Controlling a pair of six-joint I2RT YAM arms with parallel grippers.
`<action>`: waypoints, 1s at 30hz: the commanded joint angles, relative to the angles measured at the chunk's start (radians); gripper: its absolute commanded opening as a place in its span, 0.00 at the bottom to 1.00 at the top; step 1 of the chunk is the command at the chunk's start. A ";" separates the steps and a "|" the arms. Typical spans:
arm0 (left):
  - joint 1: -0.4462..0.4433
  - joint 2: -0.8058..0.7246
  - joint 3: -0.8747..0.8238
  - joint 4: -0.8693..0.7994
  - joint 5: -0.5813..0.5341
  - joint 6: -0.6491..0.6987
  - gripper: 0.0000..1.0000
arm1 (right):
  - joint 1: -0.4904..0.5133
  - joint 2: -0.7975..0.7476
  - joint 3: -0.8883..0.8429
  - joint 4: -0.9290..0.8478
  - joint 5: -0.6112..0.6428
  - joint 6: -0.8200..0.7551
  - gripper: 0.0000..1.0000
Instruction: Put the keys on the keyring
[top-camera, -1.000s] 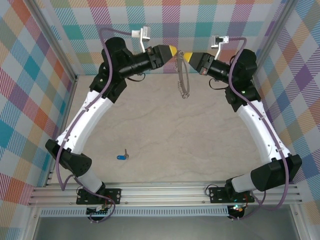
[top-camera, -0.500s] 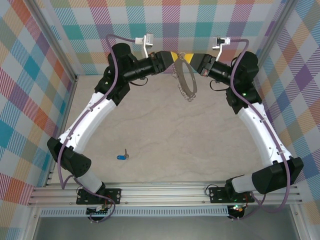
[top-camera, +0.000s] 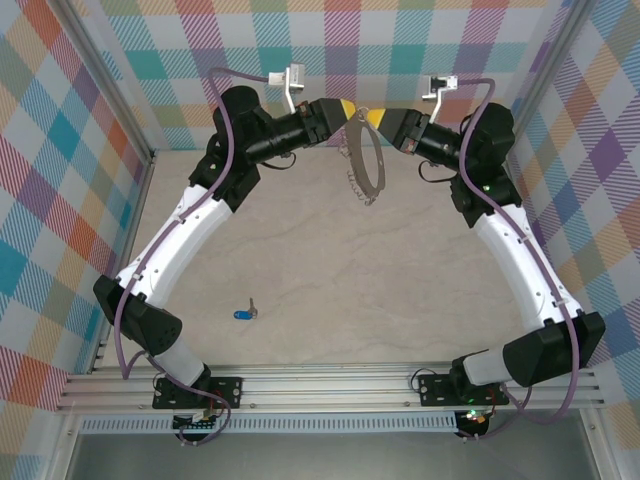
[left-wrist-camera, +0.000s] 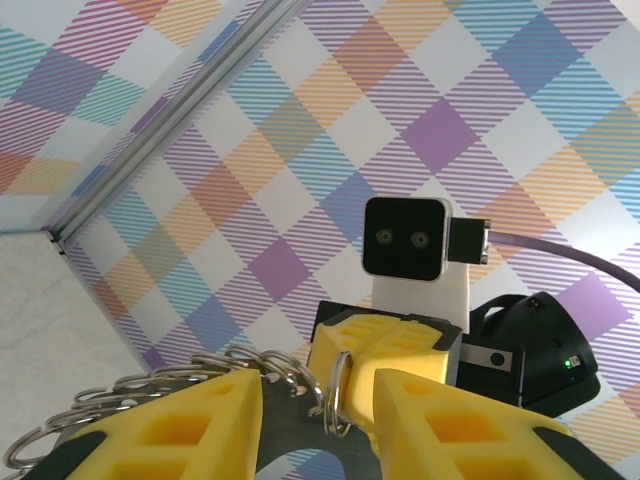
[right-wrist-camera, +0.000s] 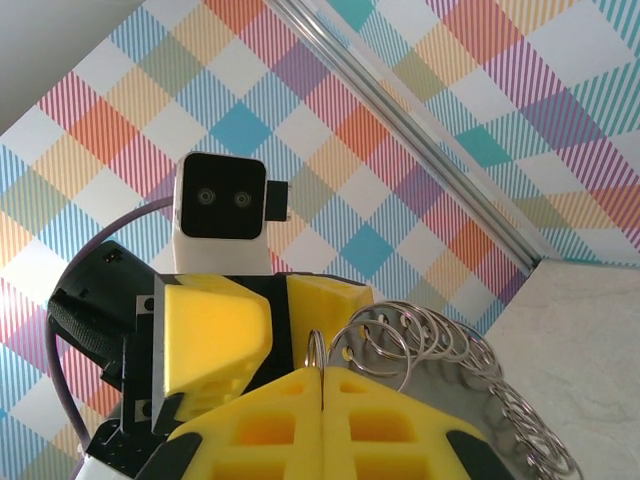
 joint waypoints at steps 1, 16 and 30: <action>-0.009 0.004 0.025 0.044 -0.004 -0.012 0.35 | -0.006 0.009 0.014 0.072 -0.020 0.014 0.00; -0.021 0.020 0.021 0.044 0.005 -0.011 0.34 | -0.006 0.006 0.008 0.070 -0.018 0.015 0.00; -0.034 0.016 0.005 0.054 0.013 -0.014 0.20 | -0.006 0.000 -0.013 0.089 -0.011 0.035 0.00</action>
